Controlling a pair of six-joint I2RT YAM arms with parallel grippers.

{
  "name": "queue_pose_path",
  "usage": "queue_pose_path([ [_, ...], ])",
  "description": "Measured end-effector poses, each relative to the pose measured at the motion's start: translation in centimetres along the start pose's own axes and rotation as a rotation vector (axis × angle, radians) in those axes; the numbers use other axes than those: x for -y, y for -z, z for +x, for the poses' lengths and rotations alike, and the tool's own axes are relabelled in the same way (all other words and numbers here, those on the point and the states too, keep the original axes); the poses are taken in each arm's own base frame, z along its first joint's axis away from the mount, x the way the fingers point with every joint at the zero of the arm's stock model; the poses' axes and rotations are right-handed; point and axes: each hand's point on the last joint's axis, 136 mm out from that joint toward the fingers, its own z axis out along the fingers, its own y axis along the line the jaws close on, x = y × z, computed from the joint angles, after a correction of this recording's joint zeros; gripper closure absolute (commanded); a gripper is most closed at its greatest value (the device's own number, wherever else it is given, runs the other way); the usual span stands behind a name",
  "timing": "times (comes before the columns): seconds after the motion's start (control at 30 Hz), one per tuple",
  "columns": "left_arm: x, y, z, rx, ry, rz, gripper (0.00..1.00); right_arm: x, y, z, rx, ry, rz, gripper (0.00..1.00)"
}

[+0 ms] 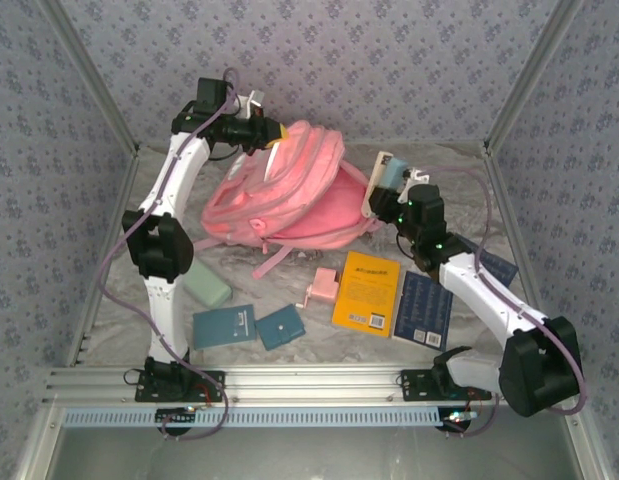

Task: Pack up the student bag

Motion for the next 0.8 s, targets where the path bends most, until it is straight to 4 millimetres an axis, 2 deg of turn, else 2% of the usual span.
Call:
queue_pose_path([
  [0.1,0.2,0.0,0.0,-0.002,0.006,0.015,1.0,0.1,-1.8,0.9,-0.086,-0.108,-0.027,1.0],
  [0.3,0.7,-0.1,-0.2,-0.005,0.003,0.047,1.0,-1.2,-6.3,3.6,-0.246,-0.323,-0.11,1.0],
  [0.5,1.2,-0.4,-0.1,-0.013,0.011,0.07,1.0,-2.8,-11.8,7.1,-0.368,-0.513,-0.179,1.0],
  [0.63,1.7,-1.1,0.5,-0.032,0.006,0.085,1.0,-4.8,-14.6,9.9,-0.44,-0.565,-0.219,1.0],
  [0.7,2.1,-1.5,0.9,-0.041,0.0,0.092,1.0,-6.2,-15.8,10.7,-0.459,-0.575,-0.248,1.0],
  [0.8,2.5,-1.9,1.3,-0.053,-0.008,0.101,1.0,-8.6,-17.0,11.5,-0.479,-0.567,-0.284,0.9],
])
